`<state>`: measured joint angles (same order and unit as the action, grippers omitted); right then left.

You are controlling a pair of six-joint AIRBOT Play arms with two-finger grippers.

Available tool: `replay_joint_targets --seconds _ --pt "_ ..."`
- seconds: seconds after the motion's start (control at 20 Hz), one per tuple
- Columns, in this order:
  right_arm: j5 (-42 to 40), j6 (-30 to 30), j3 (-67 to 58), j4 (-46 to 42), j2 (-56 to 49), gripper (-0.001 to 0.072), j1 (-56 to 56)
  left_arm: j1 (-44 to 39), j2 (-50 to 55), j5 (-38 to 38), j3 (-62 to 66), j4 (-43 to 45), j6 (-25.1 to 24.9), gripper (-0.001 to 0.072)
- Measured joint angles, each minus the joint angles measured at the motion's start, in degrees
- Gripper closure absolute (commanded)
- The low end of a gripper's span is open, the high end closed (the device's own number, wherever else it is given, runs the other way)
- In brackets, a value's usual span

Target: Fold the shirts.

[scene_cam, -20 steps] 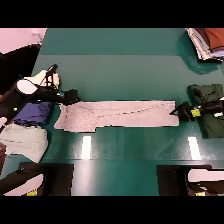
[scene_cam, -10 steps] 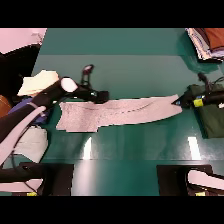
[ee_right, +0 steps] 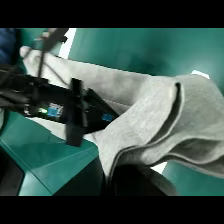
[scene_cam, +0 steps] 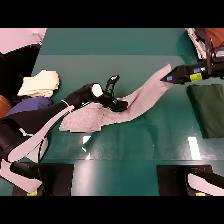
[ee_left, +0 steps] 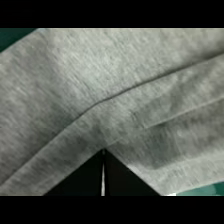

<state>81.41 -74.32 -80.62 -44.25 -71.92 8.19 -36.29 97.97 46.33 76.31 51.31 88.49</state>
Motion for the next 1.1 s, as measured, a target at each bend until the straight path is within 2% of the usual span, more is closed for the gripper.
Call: replay_joint_targets --seconds 0.2,0.4,0.6,0.8,0.85,0.95,1.0,1.05,1.1 --pt "-0.04 -1.2 -3.54 2.56 -1.27 0.0696 4.48 0.07 0.39 1.29 0.59 1.03 0.02 0.0685" --pt "-1.81 -1.51 -4.33 4.9 -1.75 0.0696 8.87 4.5 -3.54 3.78 1.4 3.13 0.02 0.0685" --pt "-6.73 -1.07 -4.57 6.4 -2.4 0.0696 16.65 14.34 -13.9 6.62 1.66 9.38 0.02 0.0684" --pt "-15.26 0.72 -5.11 9.29 -7.39 0.0693 28.39 25.92 -25.9 8.17 1.73 16.92 -0.09 0.0684" --pt "-17.53 1.57 -6.01 10.08 -9.77 0.0656 31.67 28.55 -28.61 8.5 1.73 18.38 -0.22 0.0684" --pt "-21.46 3.34 -8.96 10.97 -15.26 0.0201 37.53 33.4 -32.74 9.25 1.73 20.63 -0.26 0.0684" --pt "-23.02 4.24 -10.78 11.26 -17.99 0.0167 39.93 35.63 -34.29 9.9 1.73 21.38 -0.28 0.0684" --pt "-24.17 4.85 -12.85 11.32 -20.92 0.0193 42.07 37.44 -35.34 10.69 1.77 21.86 -0.42 0.0684" --pt "-24.26 5.38 -14.97 11.3 -23.63 0.0266 43.43 38.95 -36.17 11.65 1.79 22.27 -0.59 0.0684"
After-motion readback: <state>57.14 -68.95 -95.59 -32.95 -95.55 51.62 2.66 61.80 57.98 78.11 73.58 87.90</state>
